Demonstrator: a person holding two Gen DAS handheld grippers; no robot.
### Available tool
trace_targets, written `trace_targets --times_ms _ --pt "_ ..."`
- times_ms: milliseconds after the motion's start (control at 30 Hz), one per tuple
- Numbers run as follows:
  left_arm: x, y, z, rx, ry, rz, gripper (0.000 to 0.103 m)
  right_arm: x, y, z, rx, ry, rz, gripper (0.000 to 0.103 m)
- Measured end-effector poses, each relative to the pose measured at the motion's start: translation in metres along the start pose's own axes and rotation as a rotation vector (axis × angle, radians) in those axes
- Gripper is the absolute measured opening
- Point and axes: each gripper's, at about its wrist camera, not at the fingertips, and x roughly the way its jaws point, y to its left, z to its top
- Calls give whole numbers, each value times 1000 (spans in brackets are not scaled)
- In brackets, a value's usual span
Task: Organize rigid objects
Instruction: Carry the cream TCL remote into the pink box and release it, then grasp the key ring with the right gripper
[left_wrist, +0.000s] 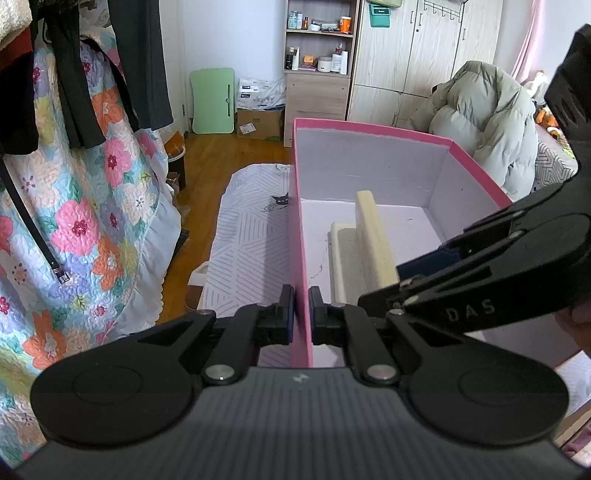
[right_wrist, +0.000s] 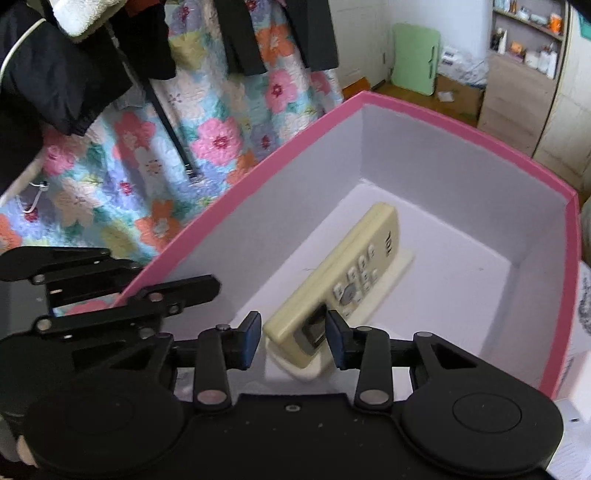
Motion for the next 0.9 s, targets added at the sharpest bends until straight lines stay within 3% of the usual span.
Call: trace_targets --times_ms 167,367,567,700,900 --pt "-1 0 0 -4 1 -5 7 0 -5 0 14 18 46 43" --pt "-1 0 0 0 1 -3 7 -12 -7 -1 9 -10 11 43" --pt "-1 5 2 -32 5 -20 8 -75 -30 -10 79 -106 -112 50" --pt "-1 1 2 -14 1 -2 7 -117 -59 -27 162 -178 -172 64" --pt "-1 -2 2 -8 -1 16 7 -133 -105 -64 270 -191 -250 67"
